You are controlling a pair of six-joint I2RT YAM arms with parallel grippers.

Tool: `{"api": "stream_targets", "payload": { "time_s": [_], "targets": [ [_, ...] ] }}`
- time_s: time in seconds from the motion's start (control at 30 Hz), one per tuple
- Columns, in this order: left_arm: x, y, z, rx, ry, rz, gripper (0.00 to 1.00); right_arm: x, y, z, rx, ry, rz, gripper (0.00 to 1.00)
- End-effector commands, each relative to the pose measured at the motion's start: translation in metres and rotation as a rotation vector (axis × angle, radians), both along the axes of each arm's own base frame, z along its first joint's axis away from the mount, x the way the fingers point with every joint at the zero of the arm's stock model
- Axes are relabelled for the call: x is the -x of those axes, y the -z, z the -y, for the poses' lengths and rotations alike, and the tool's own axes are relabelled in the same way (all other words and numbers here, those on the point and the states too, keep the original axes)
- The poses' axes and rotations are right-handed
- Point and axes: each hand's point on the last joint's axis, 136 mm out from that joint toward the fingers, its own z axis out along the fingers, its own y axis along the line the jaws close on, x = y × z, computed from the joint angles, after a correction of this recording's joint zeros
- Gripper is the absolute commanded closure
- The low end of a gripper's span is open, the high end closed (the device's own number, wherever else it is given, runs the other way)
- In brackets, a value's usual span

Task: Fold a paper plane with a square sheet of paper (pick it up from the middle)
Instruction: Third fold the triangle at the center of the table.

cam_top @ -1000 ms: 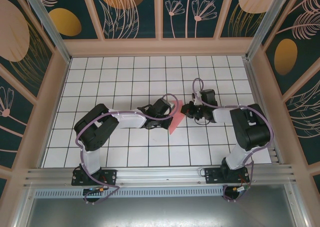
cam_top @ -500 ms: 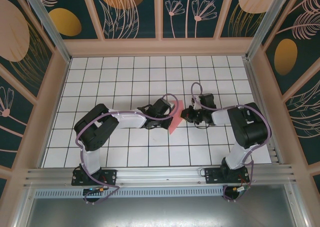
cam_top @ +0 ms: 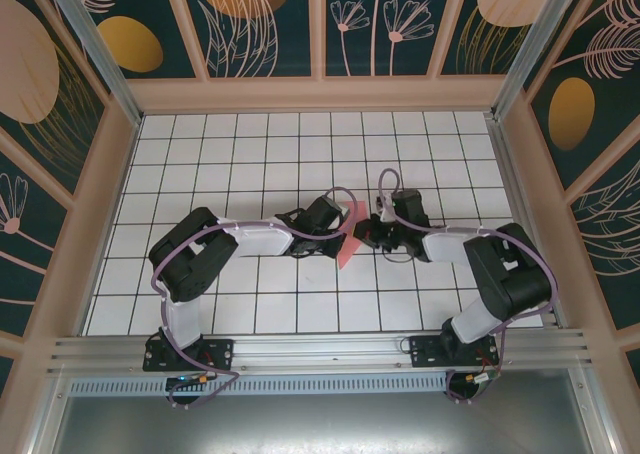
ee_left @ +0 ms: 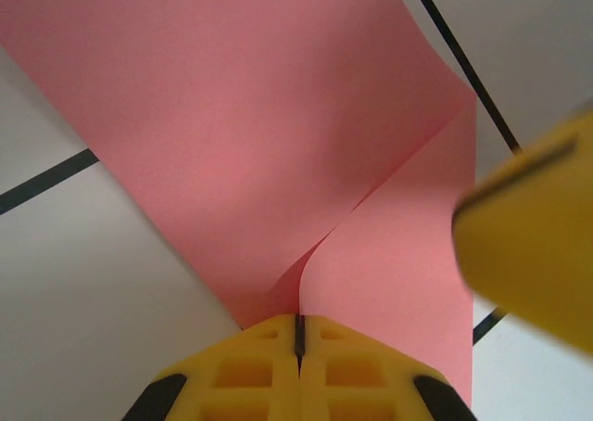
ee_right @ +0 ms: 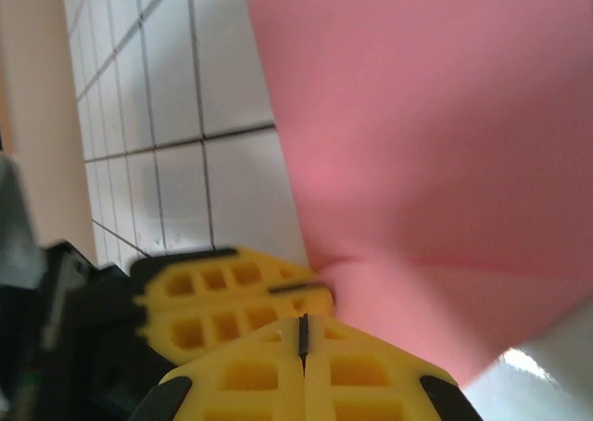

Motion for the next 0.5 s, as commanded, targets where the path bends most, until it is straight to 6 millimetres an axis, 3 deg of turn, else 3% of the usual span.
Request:
{"api": "stream_targets", "payload": {
  "time_s": [0.0,0.27,0.47],
  "targets": [
    [0.027,0.049,-0.033,-0.164,0.008,-0.138,1.0,0.0,0.005,-0.002,-0.005,0.024,-0.003,1.0],
    [0.026,0.049,-0.034,-0.169,0.004,-0.139,1.0,-0.018,-0.001,0.001,0.02,0.025,0.02,1.0],
    [0.027,0.051,-0.036,-0.176,0.003,-0.138,1.0,-0.013,0.032,0.008,0.061,0.051,-0.052,1.0]
  ]
}}
